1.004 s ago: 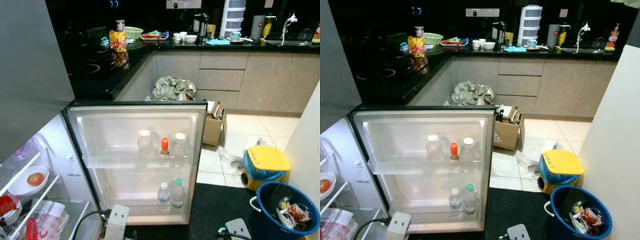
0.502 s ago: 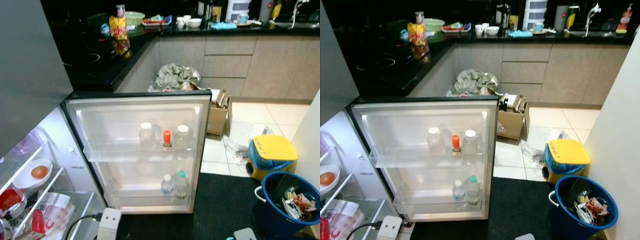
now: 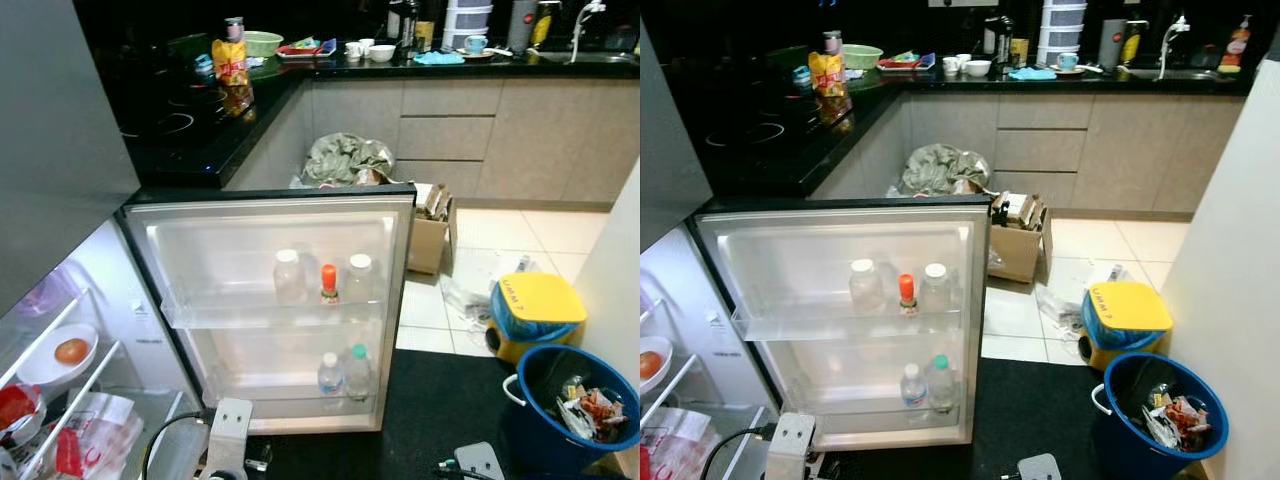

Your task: Restocking fridge

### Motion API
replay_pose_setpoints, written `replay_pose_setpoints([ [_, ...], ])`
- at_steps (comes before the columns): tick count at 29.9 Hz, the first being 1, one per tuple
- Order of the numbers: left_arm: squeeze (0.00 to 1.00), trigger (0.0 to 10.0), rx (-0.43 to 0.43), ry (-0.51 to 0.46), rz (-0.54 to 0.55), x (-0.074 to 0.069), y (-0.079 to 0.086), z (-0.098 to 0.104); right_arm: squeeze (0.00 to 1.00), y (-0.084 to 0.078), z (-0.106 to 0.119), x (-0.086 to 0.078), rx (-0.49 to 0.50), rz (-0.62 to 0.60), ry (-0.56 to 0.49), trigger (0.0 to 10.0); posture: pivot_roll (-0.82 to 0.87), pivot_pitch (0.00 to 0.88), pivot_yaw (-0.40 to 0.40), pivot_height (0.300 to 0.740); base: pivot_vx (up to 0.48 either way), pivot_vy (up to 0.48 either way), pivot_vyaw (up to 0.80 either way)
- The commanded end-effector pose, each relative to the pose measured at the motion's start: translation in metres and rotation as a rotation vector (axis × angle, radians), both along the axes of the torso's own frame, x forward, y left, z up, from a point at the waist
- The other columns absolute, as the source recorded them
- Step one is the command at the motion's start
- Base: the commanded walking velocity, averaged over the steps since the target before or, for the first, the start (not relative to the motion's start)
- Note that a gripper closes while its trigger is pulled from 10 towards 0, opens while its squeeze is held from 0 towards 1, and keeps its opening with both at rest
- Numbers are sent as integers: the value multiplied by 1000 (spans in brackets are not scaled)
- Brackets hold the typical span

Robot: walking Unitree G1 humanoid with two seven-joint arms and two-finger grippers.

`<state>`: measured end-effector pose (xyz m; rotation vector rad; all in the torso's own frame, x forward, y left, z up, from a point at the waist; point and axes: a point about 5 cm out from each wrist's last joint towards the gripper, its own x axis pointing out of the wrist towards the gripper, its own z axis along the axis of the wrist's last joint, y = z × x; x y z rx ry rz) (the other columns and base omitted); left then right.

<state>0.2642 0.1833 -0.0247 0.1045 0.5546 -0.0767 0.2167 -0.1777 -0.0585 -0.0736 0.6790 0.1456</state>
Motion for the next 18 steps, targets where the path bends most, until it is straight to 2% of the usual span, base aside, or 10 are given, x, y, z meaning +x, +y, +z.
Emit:
replay_pose_setpoints([
  [1,0,10000,8,50,-17,-9,-1,-9,0,1,-3,-5,6,-11,18,10000,-81,47,40,740,0,0,0],
  [8,0,10000,19,49,-37,-9,0,-8,0,1,-4,-6,8,-6,20,10000,-88,39,46,740,0,0,0],
  [12,0,10000,47,60,-1,-10,5,-9,0,2,-2,-3,48,6,12,10000,-87,47,40,740,0,0,0],
  [18,0,10000,56,68,-4,-11,4,-11,0,-1,-1,-1,38,-6,18,10000,-72,34,41,740,0,0,0],
])
